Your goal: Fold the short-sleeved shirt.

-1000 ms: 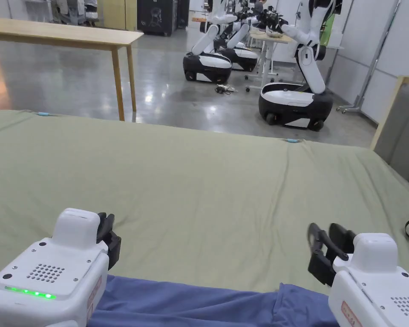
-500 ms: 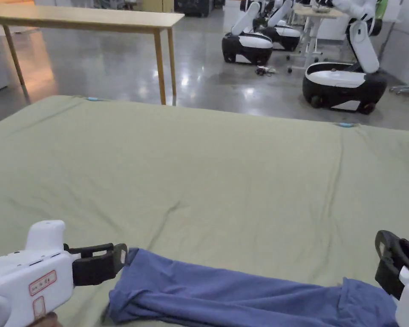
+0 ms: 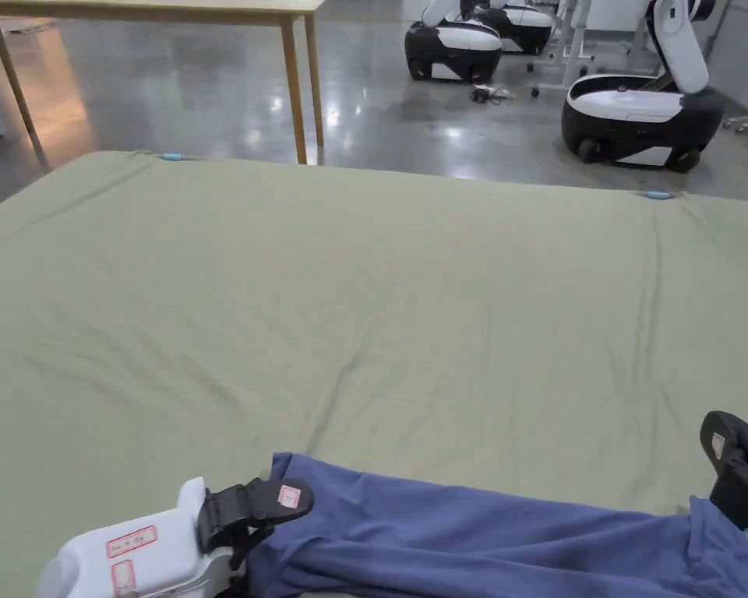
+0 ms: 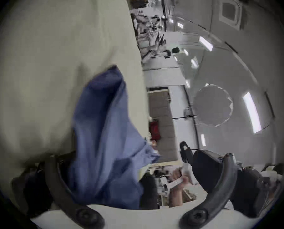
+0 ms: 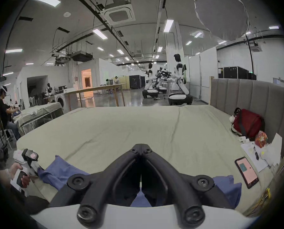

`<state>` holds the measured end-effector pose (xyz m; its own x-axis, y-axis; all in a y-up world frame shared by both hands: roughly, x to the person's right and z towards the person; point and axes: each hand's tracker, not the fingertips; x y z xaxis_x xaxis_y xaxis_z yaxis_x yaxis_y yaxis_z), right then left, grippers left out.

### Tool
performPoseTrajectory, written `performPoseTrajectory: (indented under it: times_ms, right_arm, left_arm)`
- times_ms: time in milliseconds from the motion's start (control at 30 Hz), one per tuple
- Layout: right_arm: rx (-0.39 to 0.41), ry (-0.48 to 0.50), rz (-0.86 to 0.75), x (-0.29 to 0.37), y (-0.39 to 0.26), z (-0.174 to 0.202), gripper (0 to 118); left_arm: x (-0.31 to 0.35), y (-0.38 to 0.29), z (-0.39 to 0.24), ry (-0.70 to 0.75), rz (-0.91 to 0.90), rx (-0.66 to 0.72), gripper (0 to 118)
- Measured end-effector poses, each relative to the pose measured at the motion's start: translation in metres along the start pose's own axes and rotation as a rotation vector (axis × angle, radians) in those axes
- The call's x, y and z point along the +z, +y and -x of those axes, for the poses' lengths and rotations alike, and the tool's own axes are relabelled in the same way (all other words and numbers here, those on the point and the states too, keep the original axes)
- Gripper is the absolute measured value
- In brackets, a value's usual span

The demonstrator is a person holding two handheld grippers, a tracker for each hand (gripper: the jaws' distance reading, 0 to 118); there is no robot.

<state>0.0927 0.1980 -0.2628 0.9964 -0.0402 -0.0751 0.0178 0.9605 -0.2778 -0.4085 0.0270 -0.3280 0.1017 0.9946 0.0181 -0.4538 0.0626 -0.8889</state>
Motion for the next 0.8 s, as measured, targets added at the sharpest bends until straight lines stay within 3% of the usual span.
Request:
performPoseTrajectory:
  times_ms: [33,67,100,133,167,200,233,267,467,600,700,800]
  right_arm:
    - [0.000,-0.002,0.000,-0.001,0.001,0.000,4]
    - [0.000,-0.005,0.001,-0.002,0.003,0.001,4]
    - [-0.001,-0.007,0.000,-0.003,0.003,0.001,4]
    - [-0.004,-0.008,0.001,-0.003,0.004,0.001,4]
    - [-0.007,-0.007,0.001,-0.004,0.004,0.000,4]
    - [-0.008,-0.008,0.001,-0.004,0.004,0.000,4]
    - [-0.011,-0.010,0.001,-0.004,0.003,0.001,4]
    - [-0.015,-0.012,0.003,-0.004,0.003,0.000,4]
    - [-0.039,-0.009,0.006,0.002,-0.002,-0.010,4]
    - [-0.055,-0.001,0.004,0.007,-0.005,-0.015,4]
    - [-0.052,0.007,0.000,0.013,-0.005,-0.018,4]
    - [-0.039,0.011,-0.010,0.020,-0.007,-0.024,4]
  left_arm:
    - [-0.008,0.001,-0.004,0.036,-0.009,-0.026,116]
    - [-0.014,0.002,-0.009,0.083,0.012,-0.070,107]
    - [-0.019,0.003,-0.012,0.156,0.026,-0.087,63]
    - [-0.025,0.003,-0.011,0.249,0.044,-0.088,11]
    - [-0.033,-0.002,-0.010,0.412,0.081,-0.109,4]
    - [-0.034,-0.004,-0.008,0.446,0.083,-0.130,4]
    - [-0.026,-0.003,-0.010,0.332,0.061,-0.123,4]
    - [-0.020,-0.002,-0.017,0.332,0.004,-0.063,4]
    - [0.025,0.015,-0.051,0.634,-0.138,-0.206,3]
    - [0.000,-0.006,-0.110,0.901,-0.133,-0.489,4]
    - [-0.062,-0.047,-0.158,1.069,-0.102,-0.769,4]
    - [-0.136,-0.097,-0.177,1.129,-0.026,-0.991,4]
